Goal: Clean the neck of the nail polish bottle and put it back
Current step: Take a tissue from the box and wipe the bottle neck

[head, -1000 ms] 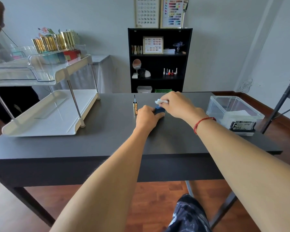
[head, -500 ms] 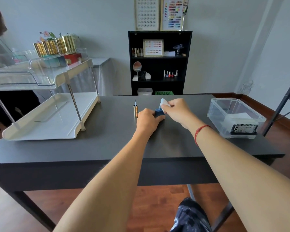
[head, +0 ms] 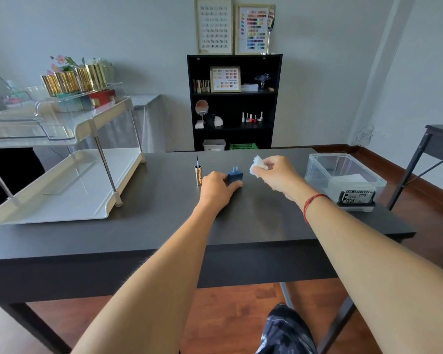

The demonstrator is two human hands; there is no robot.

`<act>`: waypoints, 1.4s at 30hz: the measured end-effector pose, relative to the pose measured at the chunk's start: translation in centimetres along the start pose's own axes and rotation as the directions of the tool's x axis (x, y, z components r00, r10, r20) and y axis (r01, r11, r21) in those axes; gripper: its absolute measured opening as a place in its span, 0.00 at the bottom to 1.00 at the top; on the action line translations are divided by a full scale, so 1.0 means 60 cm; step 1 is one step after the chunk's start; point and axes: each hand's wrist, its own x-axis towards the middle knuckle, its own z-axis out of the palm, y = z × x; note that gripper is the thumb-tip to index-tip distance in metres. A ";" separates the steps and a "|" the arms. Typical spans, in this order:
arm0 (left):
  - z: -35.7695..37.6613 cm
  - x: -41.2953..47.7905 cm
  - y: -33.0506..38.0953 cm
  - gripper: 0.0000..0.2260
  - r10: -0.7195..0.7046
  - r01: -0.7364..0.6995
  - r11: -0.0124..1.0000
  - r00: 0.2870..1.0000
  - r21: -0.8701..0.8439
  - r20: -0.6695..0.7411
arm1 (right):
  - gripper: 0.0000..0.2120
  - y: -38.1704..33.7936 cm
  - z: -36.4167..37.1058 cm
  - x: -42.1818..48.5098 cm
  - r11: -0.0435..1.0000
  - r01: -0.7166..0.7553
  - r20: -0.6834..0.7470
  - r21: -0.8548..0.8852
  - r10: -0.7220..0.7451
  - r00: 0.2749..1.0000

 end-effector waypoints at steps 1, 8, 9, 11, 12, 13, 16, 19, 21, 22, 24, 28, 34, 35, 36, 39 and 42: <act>-0.001 -0.002 0.001 0.17 0.007 -0.007 1.000 1.000 0.000 0.004 | 0.12 0.002 0.000 0.001 1.000 -0.004 -0.003 0.013 0.004 1.000; -0.023 -0.013 -0.001 0.17 0.106 -0.115 0.992 0.985 0.061 0.135 | 0.05 0.017 0.009 0.008 0.962 -0.146 -0.064 0.232 0.165 0.984; -0.026 -0.016 -0.003 0.17 0.128 -0.138 0.989 0.981 0.059 0.144 | 0.06 0.018 0.011 0.009 0.946 -0.177 -0.054 0.271 0.198 0.979; -0.029 -0.022 -0.005 0.17 0.169 -0.177 0.983 0.976 0.049 0.137 | 0.07 0.018 0.015 0.010 0.915 -0.222 -0.017 0.337 0.242 0.970; -0.029 -0.024 -0.005 0.17 0.185 -0.193 0.980 0.974 0.047 0.130 | 0.08 0.019 0.018 0.010 0.905 -0.235 -0.002 0.356 0.252 0.968; -0.029 -0.026 -0.005 0.17 0.194 -0.202 0.978 0.972 0.051 0.129 | 0.08 0.020 0.021 0.011 0.902 -0.239 0.006 0.360 0.254 0.967; -0.028 -0.025 -0.005 0.24 0.175 -0.175 0.985 0.974 -0.015 0.147 | 0.07 0.016 0.026 0.013 0.908 -0.243 0.021 0.341 0.251 0.968; -0.035 -0.022 -0.001 0.25 0.124 -0.087 0.966 0.982 -0.242 0.142 | 0.06 0.006 0.025 0.018 0.896 -0.262 0.069 0.359 0.255 0.965; -0.034 -0.014 0.001 0.19 0.050 -0.015 0.945 0.994 -0.326 0.100 | 0.09 0.000 0.024 0.023 0.893 -0.263 0.110 0.364 0.240 0.965; -0.030 -0.010 0.002 0.16 0.016 0.011 0.936 0.997 -0.353 0.072 | 0.11 -0.003 0.023 0.025 0.895 -0.260 0.130 0.361 0.228 0.965; -0.017 0.002 0.008 0.11 -0.004 0.008 0.939 1.000 -0.344 0.013 | 0.13 -0.009 0.024 0.029 0.907 -0.253 0.164 0.337 0.209 0.964; -0.006 0.034 0.036 0.15 -0.046 0.045 0.936 0.999 -0.350 0.007 | 0.03 -0.013 0.028 0.041 0.909 -0.214 0.195 0.357 0.152 0.969; -0.011 0.075 0.047 0.08 -0.126 0.152 0.898 0.988 -0.414 0.090 | 0.14 -0.002 0.027 0.065 0.860 -0.207 0.127 0.466 0.166 0.978; -0.010 0.079 0.047 0.08 -0.146 0.169 0.901 0.985 -0.400 0.086 | 0.12 0.001 0.026 0.067 0.852 -0.222 0.126 0.475 0.184 0.975; -0.008 0.083 0.046 0.09 -0.169 0.189 0.904 0.982 -0.385 0.085 | 0.11 0.004 0.025 0.069 0.850 -0.240 0.128 0.469 0.204 0.971; 0.004 0.088 0.043 0.09 -0.252 0.268 0.910 0.963 -0.317 0.092 | 0.10 0.011 0.028 0.074 0.860 -0.285 0.124 0.424 0.257 0.959; 0.010 0.090 0.045 0.07 -0.296 0.321 0.901 0.947 -0.291 0.128 | 0.11 0.007 0.032 0.080 0.885 -0.298 0.112 0.359 0.276 0.955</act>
